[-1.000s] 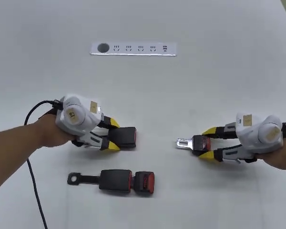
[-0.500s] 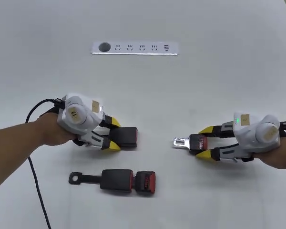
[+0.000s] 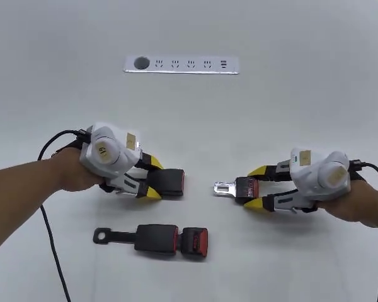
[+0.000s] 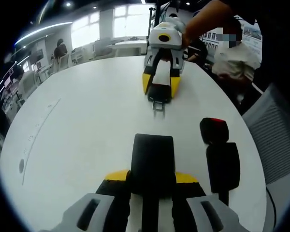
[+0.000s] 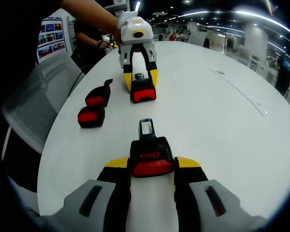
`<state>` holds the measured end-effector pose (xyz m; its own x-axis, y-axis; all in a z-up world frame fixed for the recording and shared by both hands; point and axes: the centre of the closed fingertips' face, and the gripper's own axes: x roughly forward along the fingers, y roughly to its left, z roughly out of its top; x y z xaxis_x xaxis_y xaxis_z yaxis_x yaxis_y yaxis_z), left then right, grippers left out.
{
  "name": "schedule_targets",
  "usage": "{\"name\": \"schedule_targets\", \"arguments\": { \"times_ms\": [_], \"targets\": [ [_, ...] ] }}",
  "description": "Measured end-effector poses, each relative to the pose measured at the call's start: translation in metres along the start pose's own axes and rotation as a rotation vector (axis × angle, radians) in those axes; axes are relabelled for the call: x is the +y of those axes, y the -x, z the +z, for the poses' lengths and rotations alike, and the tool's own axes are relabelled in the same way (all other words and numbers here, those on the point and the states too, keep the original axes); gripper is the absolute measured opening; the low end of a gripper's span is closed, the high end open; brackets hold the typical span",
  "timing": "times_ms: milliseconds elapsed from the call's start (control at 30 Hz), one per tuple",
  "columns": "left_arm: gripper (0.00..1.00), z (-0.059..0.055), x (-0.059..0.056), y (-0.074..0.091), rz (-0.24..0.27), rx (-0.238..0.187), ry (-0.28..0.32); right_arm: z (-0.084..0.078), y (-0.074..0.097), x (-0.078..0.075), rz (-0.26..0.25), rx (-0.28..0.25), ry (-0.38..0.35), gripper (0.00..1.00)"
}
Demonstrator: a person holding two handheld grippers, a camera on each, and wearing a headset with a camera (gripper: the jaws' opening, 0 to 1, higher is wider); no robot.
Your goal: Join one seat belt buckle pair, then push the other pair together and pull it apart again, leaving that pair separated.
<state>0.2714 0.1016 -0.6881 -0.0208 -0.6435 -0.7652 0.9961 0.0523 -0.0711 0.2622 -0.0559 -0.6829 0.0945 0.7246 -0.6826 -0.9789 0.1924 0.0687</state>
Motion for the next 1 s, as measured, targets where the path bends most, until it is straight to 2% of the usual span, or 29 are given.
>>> {"name": "schedule_targets", "arguments": {
  "times_ms": [500, 800, 933, 1000],
  "targets": [
    [0.33, 0.001, -0.001, 0.001, -0.004, -0.005, 0.008, 0.021, -0.023, 0.001, 0.019, -0.04, 0.009, 0.32],
    [0.33, 0.001, -0.001, 0.001, -0.003, 0.002, 0.008, 0.042, -0.037, 0.0, 0.03, -0.058, 0.013, 0.32],
    [0.33, 0.0, -0.001, 0.001, -0.009, 0.023, -0.017, 0.044, -0.046, -0.004, 0.039, -0.054, 0.028, 0.32],
    [0.33, 0.0, -0.001, 0.001, -0.007, 0.022, -0.004, 0.043, -0.045, -0.003, 0.039, -0.058, 0.019, 0.32]
  ]
}}
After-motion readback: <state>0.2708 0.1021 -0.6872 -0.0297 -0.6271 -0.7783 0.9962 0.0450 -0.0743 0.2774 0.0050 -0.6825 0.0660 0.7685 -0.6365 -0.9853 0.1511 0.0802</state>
